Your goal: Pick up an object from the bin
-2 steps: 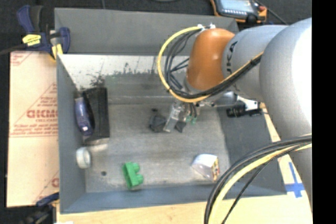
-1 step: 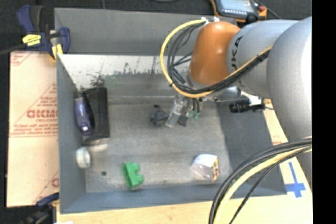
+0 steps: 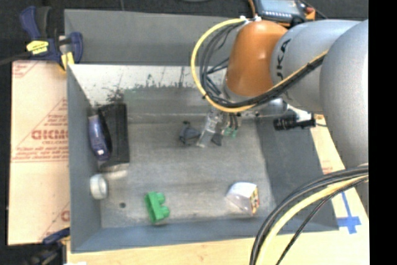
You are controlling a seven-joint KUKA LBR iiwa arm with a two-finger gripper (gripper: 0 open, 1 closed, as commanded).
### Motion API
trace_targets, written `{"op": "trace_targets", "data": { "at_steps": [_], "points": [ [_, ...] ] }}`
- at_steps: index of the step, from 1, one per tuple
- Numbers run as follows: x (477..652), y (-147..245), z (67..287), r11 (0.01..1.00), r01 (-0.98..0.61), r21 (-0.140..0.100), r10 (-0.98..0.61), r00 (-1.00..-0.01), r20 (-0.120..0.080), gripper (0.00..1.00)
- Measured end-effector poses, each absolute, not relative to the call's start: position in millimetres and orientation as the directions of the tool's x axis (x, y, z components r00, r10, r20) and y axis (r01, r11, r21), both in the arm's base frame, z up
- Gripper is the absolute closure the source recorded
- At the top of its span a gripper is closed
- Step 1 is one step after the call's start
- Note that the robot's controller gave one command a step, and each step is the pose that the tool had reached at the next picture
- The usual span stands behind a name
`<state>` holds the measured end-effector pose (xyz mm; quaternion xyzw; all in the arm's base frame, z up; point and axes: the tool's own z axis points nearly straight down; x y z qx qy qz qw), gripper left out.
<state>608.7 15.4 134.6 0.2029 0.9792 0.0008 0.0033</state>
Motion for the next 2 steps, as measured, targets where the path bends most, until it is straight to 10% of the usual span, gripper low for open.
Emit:
{"op": "trace_targets", "data": {
  "at_steps": [2],
  "points": [
    [608.4, 15.0, 148.3, 0.918, 0.396, 0.002, 0.396, -0.918, -0.003, 1.0]
  ]
}}
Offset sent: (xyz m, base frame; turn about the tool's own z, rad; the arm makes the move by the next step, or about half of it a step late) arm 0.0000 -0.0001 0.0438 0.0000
